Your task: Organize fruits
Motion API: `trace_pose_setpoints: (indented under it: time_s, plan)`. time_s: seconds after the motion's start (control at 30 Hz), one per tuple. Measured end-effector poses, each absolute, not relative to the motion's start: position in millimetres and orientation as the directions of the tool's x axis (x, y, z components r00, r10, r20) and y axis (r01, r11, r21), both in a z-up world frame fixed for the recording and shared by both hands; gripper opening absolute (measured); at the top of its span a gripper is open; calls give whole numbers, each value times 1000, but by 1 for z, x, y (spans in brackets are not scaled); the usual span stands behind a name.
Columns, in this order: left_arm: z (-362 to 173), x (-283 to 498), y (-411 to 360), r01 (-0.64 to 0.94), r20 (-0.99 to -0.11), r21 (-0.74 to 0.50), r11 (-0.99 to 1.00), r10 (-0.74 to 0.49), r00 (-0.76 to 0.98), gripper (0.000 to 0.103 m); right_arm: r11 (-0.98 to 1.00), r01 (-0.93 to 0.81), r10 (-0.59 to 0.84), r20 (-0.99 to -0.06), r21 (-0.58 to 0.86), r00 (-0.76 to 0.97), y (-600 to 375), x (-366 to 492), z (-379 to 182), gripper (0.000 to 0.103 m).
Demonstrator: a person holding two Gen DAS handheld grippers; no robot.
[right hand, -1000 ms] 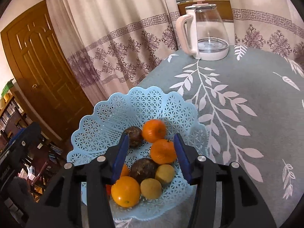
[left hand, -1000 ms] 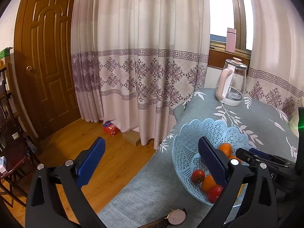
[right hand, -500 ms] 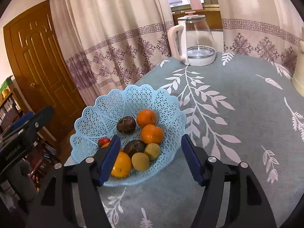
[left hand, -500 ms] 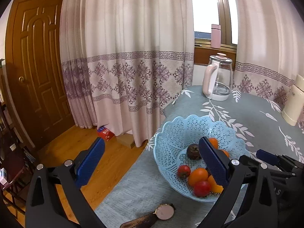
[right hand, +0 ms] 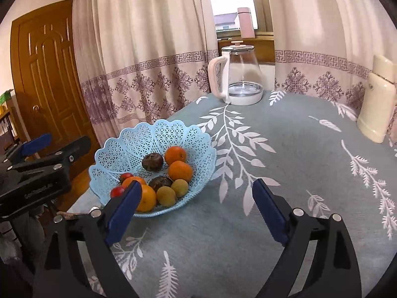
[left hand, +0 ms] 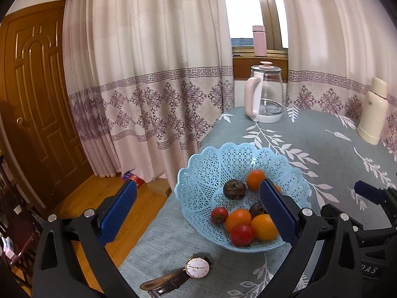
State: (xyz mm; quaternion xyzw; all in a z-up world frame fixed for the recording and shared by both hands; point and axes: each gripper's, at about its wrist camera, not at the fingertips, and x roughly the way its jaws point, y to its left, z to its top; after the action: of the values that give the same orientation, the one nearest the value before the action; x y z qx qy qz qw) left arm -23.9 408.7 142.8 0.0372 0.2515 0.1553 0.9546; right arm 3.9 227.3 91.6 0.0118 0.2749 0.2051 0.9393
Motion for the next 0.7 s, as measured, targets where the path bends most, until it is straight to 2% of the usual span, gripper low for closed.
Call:
trace_pose_setpoints:
  time_s: [0.17,0.23,0.7]
  plan:
    - [137,-24,401,-267,-478,169,949,316,820,100,920,-374,380,-512,121,770,223,-2,88,94]
    - [134,-24,398,-263,-482,174,949,315,818,100,923,-368,373,-514,116,773,222,-2,87,98]
    - [125,-28,400,-278,-486,187,942,334,807,100,948,-317,268,-540,3,798,229,-8,82,98]
